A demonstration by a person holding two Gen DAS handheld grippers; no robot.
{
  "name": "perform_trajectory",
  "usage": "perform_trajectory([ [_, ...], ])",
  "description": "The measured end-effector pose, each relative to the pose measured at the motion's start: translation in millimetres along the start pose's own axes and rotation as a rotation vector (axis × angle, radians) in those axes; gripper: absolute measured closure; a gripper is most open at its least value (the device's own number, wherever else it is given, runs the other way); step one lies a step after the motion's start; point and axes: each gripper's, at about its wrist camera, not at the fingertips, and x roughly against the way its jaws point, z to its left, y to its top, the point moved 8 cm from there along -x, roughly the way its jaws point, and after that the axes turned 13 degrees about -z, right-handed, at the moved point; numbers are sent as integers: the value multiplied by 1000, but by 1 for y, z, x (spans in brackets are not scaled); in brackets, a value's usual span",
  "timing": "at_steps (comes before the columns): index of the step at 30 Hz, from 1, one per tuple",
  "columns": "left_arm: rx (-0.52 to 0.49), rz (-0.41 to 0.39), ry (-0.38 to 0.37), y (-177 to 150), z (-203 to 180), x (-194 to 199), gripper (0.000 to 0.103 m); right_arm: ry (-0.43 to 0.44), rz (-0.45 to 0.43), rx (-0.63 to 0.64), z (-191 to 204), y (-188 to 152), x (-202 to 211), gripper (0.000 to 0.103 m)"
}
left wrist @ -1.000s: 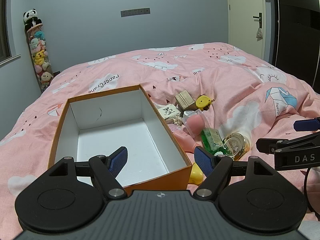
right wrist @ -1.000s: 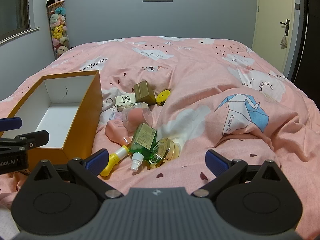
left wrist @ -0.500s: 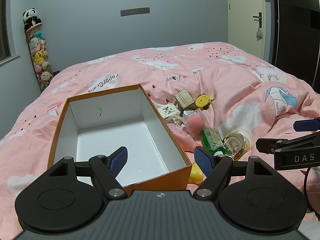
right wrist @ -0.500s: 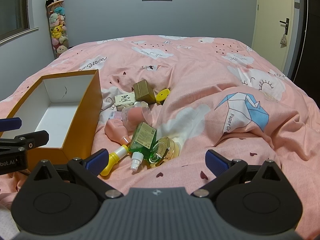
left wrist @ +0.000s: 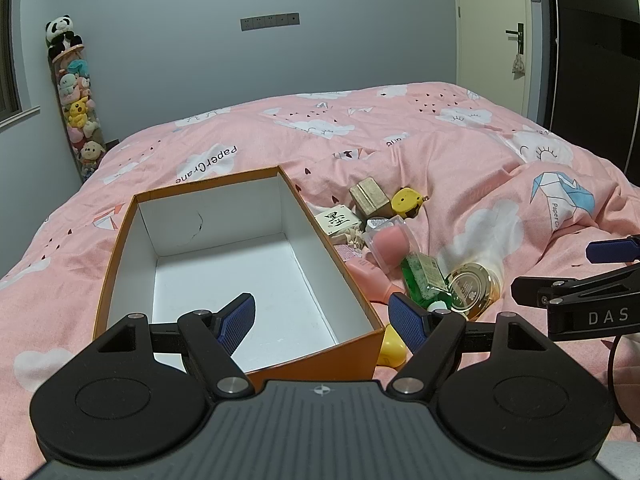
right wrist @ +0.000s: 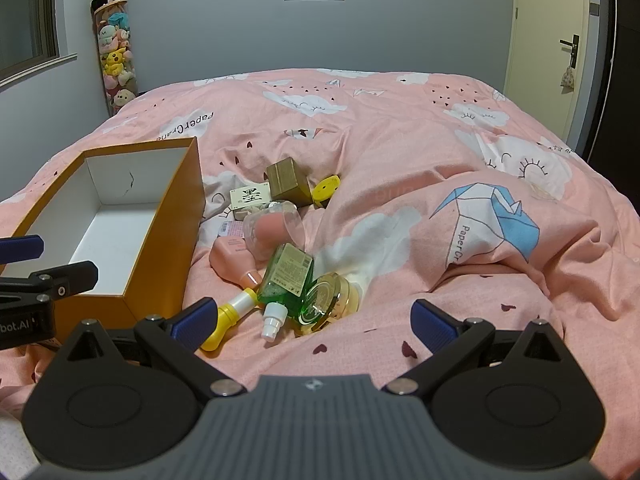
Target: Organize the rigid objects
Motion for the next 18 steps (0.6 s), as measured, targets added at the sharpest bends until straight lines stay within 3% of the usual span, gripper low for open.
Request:
perform_trajectory([
  [18, 1, 3, 0, 0, 0, -1, 14, 1, 9, 0, 1, 0, -4, 2],
])
